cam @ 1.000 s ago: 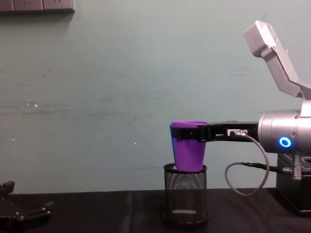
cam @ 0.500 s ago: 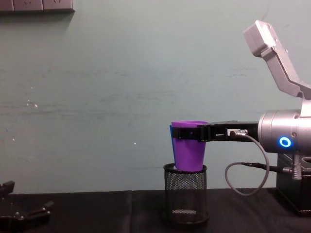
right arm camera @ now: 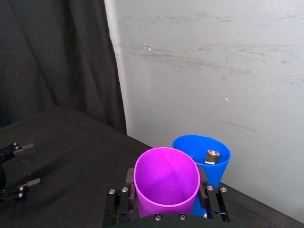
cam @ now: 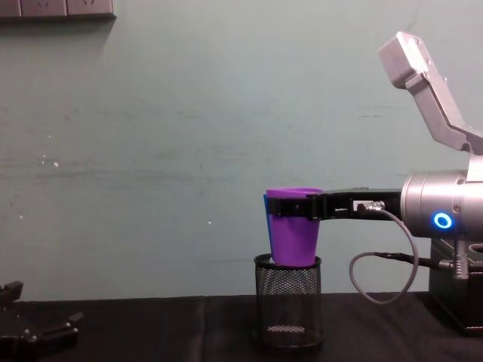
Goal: Pick up one cup with a gripper and tap it against the other cup.
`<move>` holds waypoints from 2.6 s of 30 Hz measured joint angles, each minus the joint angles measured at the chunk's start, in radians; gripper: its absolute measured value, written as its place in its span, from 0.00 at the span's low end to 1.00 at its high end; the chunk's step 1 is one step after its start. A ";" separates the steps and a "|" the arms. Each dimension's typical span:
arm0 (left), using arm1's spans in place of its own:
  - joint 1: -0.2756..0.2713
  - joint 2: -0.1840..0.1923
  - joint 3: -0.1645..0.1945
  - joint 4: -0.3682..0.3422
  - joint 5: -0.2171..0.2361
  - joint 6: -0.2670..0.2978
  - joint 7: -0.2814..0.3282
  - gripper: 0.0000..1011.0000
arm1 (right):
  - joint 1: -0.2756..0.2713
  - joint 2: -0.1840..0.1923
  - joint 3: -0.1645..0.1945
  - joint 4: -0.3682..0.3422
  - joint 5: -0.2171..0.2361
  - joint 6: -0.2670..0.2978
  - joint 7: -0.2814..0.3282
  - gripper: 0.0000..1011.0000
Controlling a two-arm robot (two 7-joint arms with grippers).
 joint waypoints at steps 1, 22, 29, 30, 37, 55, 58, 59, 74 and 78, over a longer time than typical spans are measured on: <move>0.000 0.000 0.000 0.000 0.000 0.000 0.000 0.99 | 0.000 0.000 0.000 0.000 0.000 0.000 0.000 0.72; 0.000 0.000 0.000 0.000 0.000 0.000 0.000 0.99 | 0.000 0.000 0.000 0.000 0.000 0.000 0.000 0.72; 0.000 0.000 0.000 0.000 0.000 0.000 0.000 0.99 | 0.000 0.000 0.000 0.000 0.000 0.000 0.000 0.72; 0.000 0.000 0.000 0.000 0.000 0.000 0.000 0.99 | 0.000 0.000 0.000 0.000 0.000 0.000 0.000 0.72; 0.000 0.000 0.000 0.000 0.000 0.000 0.000 0.99 | 0.000 0.000 0.000 0.000 0.000 0.000 0.000 0.72; 0.000 0.000 0.000 0.000 0.000 0.000 0.000 0.99 | 0.000 0.000 0.000 0.000 0.000 0.000 0.000 0.72; 0.000 0.000 0.000 0.000 0.000 0.000 0.000 0.99 | 0.000 0.000 0.000 0.000 0.000 0.000 0.000 0.72; 0.000 0.000 0.000 0.000 0.000 0.000 0.000 0.99 | 0.000 0.000 0.000 0.000 0.000 0.000 0.000 0.72; 0.000 0.000 0.000 0.000 0.000 0.000 0.000 0.99 | 0.000 0.000 0.000 0.000 0.000 0.000 0.000 0.72; 0.000 0.000 0.000 0.000 0.000 0.000 0.000 0.99 | 0.000 0.000 0.000 0.000 0.000 0.000 0.000 0.72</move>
